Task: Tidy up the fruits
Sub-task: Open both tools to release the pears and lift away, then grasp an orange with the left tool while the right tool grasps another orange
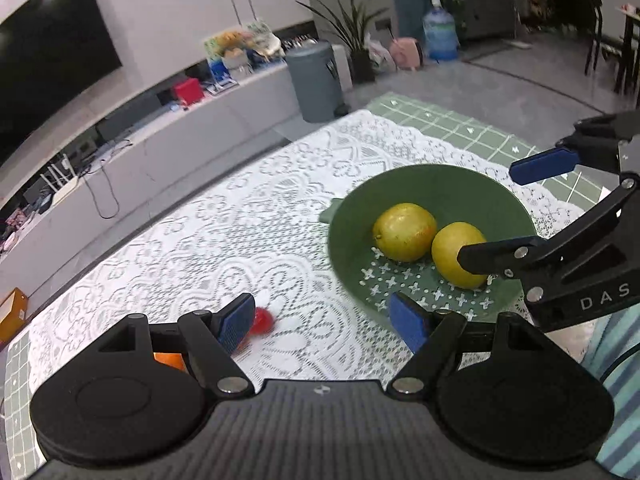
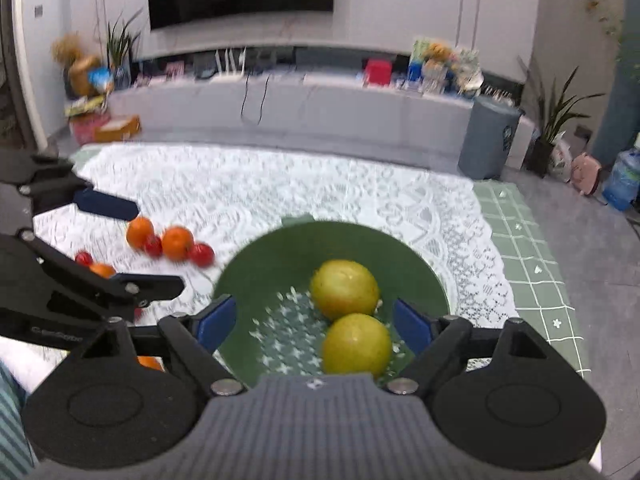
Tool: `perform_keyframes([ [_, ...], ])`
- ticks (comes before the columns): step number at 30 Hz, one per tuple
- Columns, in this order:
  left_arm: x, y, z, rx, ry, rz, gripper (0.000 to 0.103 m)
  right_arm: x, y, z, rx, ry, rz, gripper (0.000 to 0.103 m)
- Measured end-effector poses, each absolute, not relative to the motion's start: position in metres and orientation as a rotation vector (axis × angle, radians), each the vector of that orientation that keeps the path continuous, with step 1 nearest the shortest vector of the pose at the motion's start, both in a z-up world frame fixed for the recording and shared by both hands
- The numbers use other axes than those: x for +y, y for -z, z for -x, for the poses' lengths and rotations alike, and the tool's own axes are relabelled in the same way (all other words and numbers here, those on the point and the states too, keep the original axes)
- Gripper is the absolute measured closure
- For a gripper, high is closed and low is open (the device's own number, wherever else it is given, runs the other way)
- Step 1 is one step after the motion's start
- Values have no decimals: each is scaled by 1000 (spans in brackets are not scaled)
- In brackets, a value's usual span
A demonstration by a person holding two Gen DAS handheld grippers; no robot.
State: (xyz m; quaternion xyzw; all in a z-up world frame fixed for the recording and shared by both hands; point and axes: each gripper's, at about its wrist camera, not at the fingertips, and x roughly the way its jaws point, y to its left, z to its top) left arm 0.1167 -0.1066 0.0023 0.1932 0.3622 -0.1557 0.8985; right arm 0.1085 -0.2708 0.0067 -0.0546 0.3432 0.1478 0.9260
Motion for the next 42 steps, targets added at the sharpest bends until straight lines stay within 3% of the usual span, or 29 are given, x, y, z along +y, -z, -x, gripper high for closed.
perform_keyframes([
  [10,-37,-15,-76,697,268,-174,15,-234,-3,-68,614,-302,-61,13],
  [20,15,2,-36,691,209,-58,19,-197,30,-43,711,-323,-115,15],
  [29,38,27,-24,717,152,29,26,-163,54,-32,696,-356,73,25],
  [31,37,31,-22,699,160,7,27,-157,60,-30,696,-376,118,34],
  [42,22,53,-22,679,98,-133,30,-126,83,-32,698,-426,301,52],
])
